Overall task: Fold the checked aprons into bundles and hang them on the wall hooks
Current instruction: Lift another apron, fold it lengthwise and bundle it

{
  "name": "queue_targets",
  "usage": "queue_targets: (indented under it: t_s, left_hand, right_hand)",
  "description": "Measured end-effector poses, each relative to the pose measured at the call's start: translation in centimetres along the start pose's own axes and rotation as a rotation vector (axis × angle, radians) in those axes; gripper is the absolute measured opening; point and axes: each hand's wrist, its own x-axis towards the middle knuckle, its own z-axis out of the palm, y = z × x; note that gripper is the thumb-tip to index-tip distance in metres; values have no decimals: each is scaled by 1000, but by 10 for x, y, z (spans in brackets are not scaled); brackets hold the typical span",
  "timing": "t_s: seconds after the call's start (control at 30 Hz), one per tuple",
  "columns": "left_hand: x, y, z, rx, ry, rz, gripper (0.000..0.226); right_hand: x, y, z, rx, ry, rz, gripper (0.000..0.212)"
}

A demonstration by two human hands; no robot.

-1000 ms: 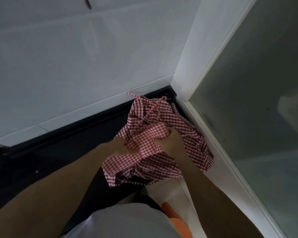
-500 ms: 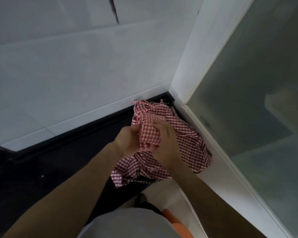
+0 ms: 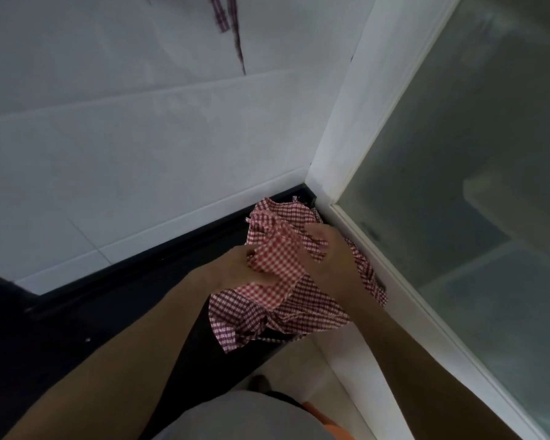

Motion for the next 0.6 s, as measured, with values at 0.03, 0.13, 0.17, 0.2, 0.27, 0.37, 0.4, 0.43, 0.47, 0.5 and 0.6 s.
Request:
queue_targets:
  t_s: [0.03, 0.13, 0.17, 0.2, 0.27, 0.37, 0.4, 0.43, 0.47, 0.5, 0.6]
  left_hand:
    - [-1, 1, -3, 70, -21, 18, 72]
    - [-7, 4, -8, 176, -22, 97, 66]
    - [-8, 3, -9, 197, -5, 119, 62]
    - [-9, 0, -11, 214, 24, 129, 58]
    - [-8, -5, -12, 224, 124, 109, 43]
    - [-4, -12, -13, 99, 321, 73, 34]
    - [-4, -12, -13, 6, 374, 71, 34]
    - [-5, -10, -12, -100, 419, 82, 32]
    - [-6, -8, -11, -203, 455, 98, 30]
    - [-7, -6, -11, -287, 482, 106, 28]
    - [-13, -1, -12, -555, 435, 123, 40]
  right_hand:
    - [2, -3, 0, -48, -41, -36, 36]
    - [7, -10, 1, -127, -101, -113, 24]
    - [8, -11, 1, -129, -75, -121, 19]
    - [9, -15, 0, -126, -49, -129, 16]
    - [10, -22, -4, -105, -63, -124, 17]
    - [9, -31, -4, -88, -214, -179, 22]
    - [6, -34, -3, -68, -250, -215, 24]
    - [3, -34, 0, -45, -267, -251, 27]
    - [-1, -34, 2, -15, -277, -269, 30]
    - [-4, -33, 4, 12, -281, -269, 33]
    - [-11, -32, 7, 92, -295, -206, 38]
